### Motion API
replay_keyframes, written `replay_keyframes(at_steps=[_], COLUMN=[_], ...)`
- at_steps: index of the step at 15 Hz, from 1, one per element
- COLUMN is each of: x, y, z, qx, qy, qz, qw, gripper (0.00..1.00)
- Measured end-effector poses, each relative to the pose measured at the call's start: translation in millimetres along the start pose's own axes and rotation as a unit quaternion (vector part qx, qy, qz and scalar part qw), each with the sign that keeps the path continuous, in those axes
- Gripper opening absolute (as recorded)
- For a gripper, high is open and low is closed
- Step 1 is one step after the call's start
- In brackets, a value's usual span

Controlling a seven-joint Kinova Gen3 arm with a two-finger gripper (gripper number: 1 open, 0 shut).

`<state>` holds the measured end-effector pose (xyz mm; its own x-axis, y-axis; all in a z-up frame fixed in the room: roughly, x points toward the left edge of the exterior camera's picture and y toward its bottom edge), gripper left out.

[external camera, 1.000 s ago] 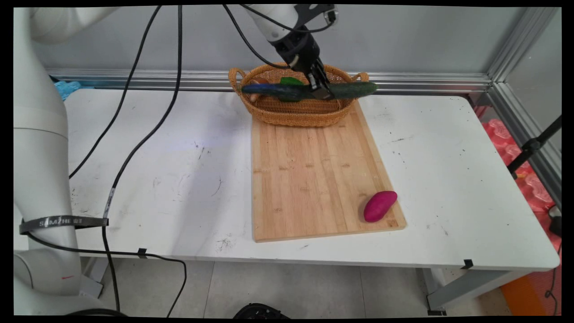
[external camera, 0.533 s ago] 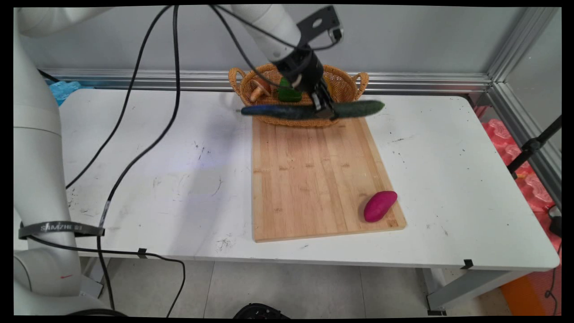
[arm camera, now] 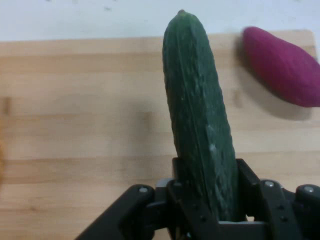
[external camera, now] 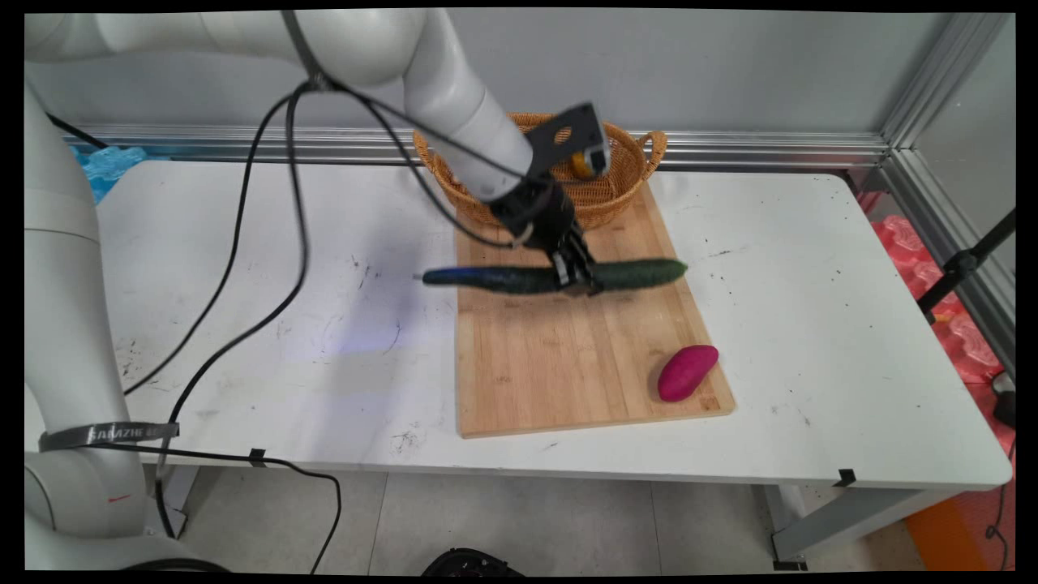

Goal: Place the picked object on the cutting board

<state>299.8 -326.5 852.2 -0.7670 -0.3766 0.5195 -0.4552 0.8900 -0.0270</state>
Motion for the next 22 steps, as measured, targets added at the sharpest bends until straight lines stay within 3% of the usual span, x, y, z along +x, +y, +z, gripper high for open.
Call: replay_keyframes(at_steps=[3, 9, 22], x=[-10, -23, -44], y=[19, 39, 53], z=[16, 39, 69], qx=[-0.006, -0.007, -0.006], qy=[0.006, 0.020, 0.036], qz=[-0.004, -0.017, -0.026], qw=[1.0000, 0.9996, 0.9990], gripper=[0.00, 0.00, 0.00])
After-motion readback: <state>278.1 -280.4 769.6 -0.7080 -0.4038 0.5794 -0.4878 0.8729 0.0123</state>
